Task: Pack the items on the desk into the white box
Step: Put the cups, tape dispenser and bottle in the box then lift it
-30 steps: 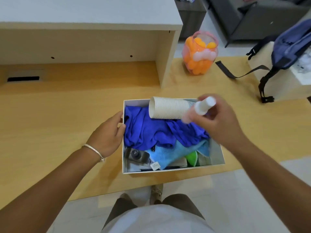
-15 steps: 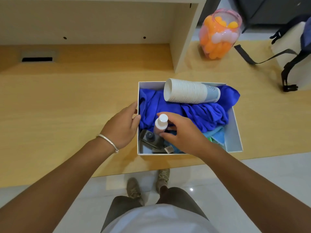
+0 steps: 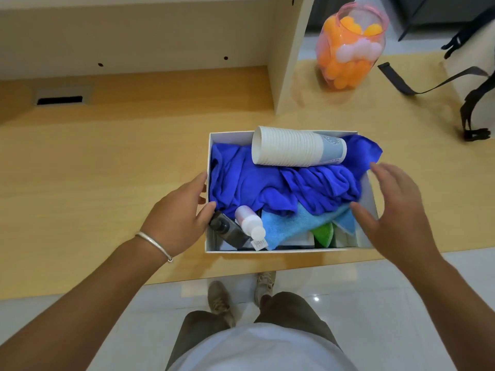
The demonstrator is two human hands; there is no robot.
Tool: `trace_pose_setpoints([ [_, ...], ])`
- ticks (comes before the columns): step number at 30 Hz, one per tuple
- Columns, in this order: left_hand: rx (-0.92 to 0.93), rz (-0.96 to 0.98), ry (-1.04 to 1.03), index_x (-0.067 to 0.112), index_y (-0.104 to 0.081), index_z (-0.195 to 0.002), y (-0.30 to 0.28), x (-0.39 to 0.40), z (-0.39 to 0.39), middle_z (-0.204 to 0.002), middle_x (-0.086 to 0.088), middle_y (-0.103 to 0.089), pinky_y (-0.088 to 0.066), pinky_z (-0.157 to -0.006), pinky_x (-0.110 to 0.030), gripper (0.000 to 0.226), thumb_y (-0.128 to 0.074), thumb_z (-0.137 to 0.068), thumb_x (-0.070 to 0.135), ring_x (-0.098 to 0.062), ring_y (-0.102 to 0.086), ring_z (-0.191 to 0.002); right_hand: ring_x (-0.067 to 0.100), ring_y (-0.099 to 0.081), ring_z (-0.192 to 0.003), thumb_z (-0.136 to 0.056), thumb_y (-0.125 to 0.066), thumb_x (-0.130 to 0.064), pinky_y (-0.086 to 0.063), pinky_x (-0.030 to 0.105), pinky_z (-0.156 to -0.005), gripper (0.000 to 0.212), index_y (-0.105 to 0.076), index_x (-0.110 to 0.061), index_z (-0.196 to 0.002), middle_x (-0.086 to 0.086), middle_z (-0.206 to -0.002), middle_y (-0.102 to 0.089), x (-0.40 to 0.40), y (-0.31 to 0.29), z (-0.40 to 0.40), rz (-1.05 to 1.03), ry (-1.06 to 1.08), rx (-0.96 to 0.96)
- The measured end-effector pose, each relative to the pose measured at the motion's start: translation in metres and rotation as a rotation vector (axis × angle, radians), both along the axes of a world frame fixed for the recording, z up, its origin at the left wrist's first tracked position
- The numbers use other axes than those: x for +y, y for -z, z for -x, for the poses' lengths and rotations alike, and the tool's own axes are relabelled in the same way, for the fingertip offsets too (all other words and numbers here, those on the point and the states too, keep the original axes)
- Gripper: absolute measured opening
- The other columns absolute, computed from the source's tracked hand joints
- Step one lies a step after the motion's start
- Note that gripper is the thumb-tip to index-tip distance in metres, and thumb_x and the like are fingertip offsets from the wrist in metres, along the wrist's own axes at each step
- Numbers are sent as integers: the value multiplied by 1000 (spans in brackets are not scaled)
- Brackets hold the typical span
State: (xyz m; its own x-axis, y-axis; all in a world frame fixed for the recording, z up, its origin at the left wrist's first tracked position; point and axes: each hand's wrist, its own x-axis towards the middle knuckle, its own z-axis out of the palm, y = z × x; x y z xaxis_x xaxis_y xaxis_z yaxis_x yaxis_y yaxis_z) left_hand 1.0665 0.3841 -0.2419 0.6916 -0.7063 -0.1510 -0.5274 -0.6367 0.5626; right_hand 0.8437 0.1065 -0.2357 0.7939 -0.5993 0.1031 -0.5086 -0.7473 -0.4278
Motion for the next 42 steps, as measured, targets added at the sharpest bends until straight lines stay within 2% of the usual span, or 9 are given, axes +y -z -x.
trace_pose_setpoints([
  [4, 338, 135, -129, 39, -37, -140, 2, -5, 2, -124, 20, -56, -51, -85, -29, 53, -55, -93, 23, -2, -59, -107, 20, -30, -138, -83, -70, -26, -33, 37, -105, 87, -16, -19, -150, 7, -152, -29, -15, 9, -1, -250, 82, 63],
  [8, 550, 152, -171, 54, -33, -137, -1, -11, 3, -124, 8, -61, -56, -74, -57, 60, -47, -96, 13, -24, -68, -96, 20, -42, -132, -87, -62, -27, -43, 47, -99, 74, -20, -26, -149, -1, -148, -37, -22, 13, -8, -355, 75, 123],
  [11, 510, 88, -133, 61, -22, -138, -5, -14, 5, -123, 11, -61, -57, -76, -55, 67, -45, -93, 16, -29, -66, -101, 24, -56, -103, -87, -56, -22, -45, 40, -80, 57, -33, -31, -138, -3, -119, -57, -24, 14, -10, -379, 15, 155],
  [14, 485, 23, -130, 58, -11, -143, -6, -17, 6, -123, -6, -62, -53, -82, -59, 73, -43, -86, 25, -42, -61, -102, 26, -55, -78, -85, -51, -12, -42, 38, -64, 54, -33, -30, -133, -1, -99, -57, -28, 16, -9, -383, -23, 181],
  [18, 380, -48, -109, 49, -6, -146, 0, -18, 8, -109, -18, -65, -51, -73, -52, 77, -42, -90, 9, -40, -61, -77, 18, -50, -59, -88, -47, -6, -28, 27, -49, 66, -19, -26, -144, 0, -74, -53, -33, 21, -6, -333, -64, 233],
  [23, 343, -91, -85, 40, -6, -148, 0, -20, 25, -90, -22, -64, -49, -64, -49, 76, -42, -90, 6, -35, -52, -60, 13, -43, -55, -90, -46, -5, -23, 26, -48, 66, -15, -16, -148, -7, -66, -43, -41, 21, 1, -272, -48, 266],
  [28, 232, -149, -80, 20, -5, -151, 0, -23, 55, -58, -7, -47, -35, -52, -34, 73, -45, -91, 4, -20, -40, -49, 18, -42, -49, -90, -46, -6, -20, 28, -46, 73, -7, -15, -151, -3, -59, -42, -39, 19, 23, -216, -29, 256],
  [33, 128, -160, -60, 18, 14, -151, -6, -9, 98, -51, -1, -39, -30, -48, -29, 93, -49, -87, -4, -17, -35, -45, 22, -43, -46, -89, -46, -5, -21, 28, -45, 82, 1, -27, -152, 1, -56, -44, -28, 14, 56, -147, -72, 236],
  [42, 58, -193, -17, 18, 9, -152, -14, 46, 231, -54, 3, -43, -30, -51, -28, 104, -52, -73, -14, -15, -40, -50, 20, -44, -51, -89, -45, -5, -22, 30, -45, 82, 3, -27, -152, 0, -61, -45, 13, 5, 168, -79, -211, 212],
])
